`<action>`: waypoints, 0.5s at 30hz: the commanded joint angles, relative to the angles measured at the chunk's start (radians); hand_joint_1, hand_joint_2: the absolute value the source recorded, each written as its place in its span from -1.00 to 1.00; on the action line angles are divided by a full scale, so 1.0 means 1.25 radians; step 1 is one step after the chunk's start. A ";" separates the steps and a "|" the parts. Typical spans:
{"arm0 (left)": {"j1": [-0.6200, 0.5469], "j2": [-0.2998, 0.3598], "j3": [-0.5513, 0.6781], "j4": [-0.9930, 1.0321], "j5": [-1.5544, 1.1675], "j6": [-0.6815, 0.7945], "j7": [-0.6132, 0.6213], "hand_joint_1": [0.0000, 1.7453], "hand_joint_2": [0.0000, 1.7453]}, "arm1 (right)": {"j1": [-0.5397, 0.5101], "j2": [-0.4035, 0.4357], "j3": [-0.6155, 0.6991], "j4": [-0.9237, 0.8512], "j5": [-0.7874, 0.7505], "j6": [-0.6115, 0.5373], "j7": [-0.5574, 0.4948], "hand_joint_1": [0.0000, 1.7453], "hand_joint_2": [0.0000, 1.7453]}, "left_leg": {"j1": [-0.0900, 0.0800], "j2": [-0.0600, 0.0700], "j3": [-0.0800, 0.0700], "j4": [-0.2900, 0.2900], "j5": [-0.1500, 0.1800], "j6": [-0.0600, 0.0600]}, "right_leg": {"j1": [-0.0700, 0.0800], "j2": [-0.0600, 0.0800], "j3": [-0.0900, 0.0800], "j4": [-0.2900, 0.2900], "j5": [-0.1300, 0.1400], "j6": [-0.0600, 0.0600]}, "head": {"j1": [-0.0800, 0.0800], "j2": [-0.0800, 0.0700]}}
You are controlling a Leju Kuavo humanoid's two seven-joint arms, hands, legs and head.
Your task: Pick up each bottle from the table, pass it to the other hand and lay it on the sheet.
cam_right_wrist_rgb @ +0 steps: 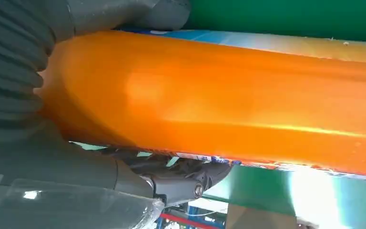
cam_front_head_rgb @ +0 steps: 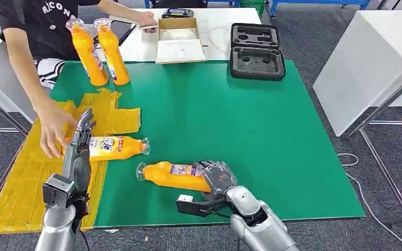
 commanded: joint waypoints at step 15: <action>-0.041 -0.009 -0.011 0.053 -0.015 0.016 0.043 -1.00 -1.00 | 0.106 0.085 -0.221 -0.245 -0.478 -0.297 -0.274 1.00 1.00 | 0.001 -0.002 -0.010 0.002 0.003 -0.001 | 0.001 -0.003 0.000 0.001 0.003 0.000 | 0.000 0.000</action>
